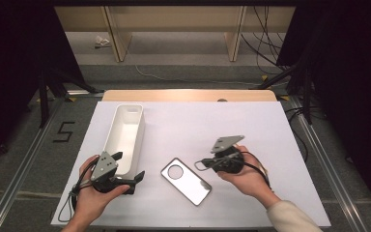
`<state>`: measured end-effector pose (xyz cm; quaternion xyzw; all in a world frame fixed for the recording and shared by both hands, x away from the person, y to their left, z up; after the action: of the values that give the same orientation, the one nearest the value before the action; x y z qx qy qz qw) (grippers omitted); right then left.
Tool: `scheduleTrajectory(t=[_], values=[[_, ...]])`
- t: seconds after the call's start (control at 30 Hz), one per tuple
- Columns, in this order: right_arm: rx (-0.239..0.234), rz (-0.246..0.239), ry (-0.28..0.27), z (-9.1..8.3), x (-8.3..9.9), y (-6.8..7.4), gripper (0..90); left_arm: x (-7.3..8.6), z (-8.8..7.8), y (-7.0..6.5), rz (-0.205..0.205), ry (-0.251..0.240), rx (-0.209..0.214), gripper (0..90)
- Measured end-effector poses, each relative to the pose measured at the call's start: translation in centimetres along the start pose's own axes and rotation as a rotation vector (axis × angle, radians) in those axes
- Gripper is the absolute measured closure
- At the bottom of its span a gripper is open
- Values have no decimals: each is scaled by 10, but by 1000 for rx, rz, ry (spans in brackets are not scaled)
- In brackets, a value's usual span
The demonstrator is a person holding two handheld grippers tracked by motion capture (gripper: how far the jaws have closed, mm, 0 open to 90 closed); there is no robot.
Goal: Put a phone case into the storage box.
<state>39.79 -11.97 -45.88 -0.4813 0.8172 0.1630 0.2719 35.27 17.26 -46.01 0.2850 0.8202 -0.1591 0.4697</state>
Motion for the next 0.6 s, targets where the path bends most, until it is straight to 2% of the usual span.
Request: scheduleTrajectory(t=[0.1, 0.13, 0.17, 0.3, 0.6], values=[[-23, -25, 62, 23, -11, 5, 900, 0, -1, 0, 2, -3, 3, 8], [-23, -25, 62, 23, -11, 5, 900, 0, -1, 0, 2, -3, 3, 8], [-26, -40, 97, 37, -17, 7, 900, 0, -1, 0, 2, -3, 4, 8], [-15, -43, 146, 58, -24, 5, 900, 0, -1, 0, 3, -5, 6, 8], [-27, -35, 194, 76, -29, 5, 900, 0, 0, -1, 4, -4, 8, 9]])
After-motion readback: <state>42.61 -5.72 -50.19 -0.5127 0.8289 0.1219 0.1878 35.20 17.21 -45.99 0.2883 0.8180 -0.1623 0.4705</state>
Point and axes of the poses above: each handheld gripper's, and its own axes: z roughly forward along the jaws, x roughly out of its underside, y roughly to its left, the point moved 5 cm from there along z, roughly forward along the jaws, and after that the axes turned 6 degrees about y, right-handed, at the moved point
